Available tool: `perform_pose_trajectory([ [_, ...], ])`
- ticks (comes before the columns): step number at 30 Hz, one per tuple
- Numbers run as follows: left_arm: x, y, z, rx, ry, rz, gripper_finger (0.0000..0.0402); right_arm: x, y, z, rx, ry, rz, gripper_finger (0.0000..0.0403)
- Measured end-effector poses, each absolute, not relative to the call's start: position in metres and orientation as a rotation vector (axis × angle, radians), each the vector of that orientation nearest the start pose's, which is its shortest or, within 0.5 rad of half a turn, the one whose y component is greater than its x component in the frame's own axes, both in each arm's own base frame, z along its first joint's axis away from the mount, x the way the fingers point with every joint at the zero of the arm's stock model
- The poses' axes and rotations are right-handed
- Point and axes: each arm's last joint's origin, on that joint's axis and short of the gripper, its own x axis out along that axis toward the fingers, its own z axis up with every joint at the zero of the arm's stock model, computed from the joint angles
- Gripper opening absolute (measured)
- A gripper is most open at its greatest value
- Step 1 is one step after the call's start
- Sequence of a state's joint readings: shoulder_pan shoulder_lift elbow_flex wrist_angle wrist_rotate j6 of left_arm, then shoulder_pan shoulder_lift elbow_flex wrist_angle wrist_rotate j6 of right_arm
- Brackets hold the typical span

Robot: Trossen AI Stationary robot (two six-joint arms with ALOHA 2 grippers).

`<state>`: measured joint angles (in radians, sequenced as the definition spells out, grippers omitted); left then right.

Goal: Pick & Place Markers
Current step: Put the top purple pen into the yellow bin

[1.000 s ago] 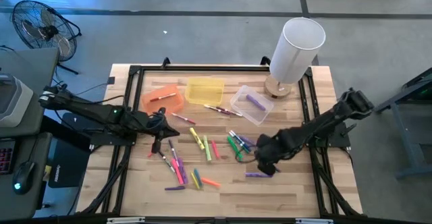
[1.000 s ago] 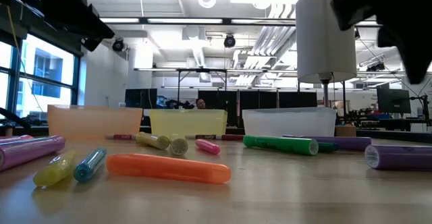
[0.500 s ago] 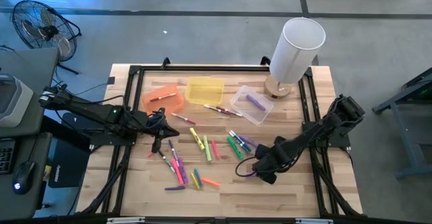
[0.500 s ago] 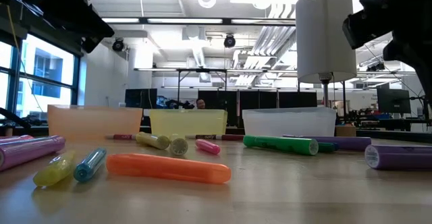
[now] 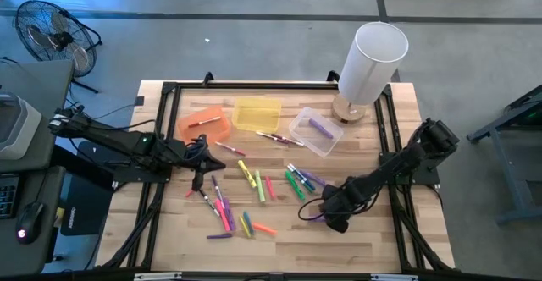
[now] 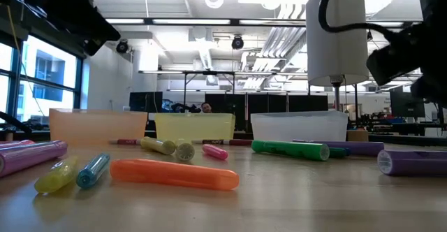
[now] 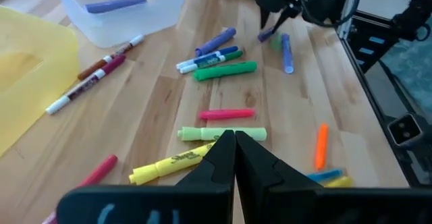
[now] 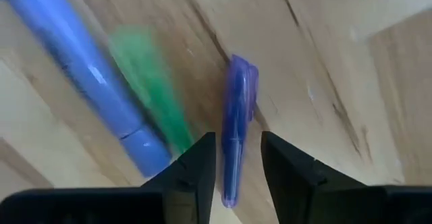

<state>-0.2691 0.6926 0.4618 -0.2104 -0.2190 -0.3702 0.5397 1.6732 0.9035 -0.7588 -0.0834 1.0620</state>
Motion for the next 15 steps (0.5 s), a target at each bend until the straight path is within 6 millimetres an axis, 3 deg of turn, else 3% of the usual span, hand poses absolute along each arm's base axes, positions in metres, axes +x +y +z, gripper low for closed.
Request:
perform_pose_trajectory([
  [8, 0.152, -0.035, 0.234, -0.260, 0.420, 0.050, 0.0000, 0.226, 0.137, 0.137, 0.421, 1.548, -0.337, 0.0079],
  [15, 0.152, -0.034, 0.234, -0.257, 0.416, 0.066, 0.0000, 0.217, 0.131, 0.122, 0.439, 1.522, -0.326, 0.0029],
])
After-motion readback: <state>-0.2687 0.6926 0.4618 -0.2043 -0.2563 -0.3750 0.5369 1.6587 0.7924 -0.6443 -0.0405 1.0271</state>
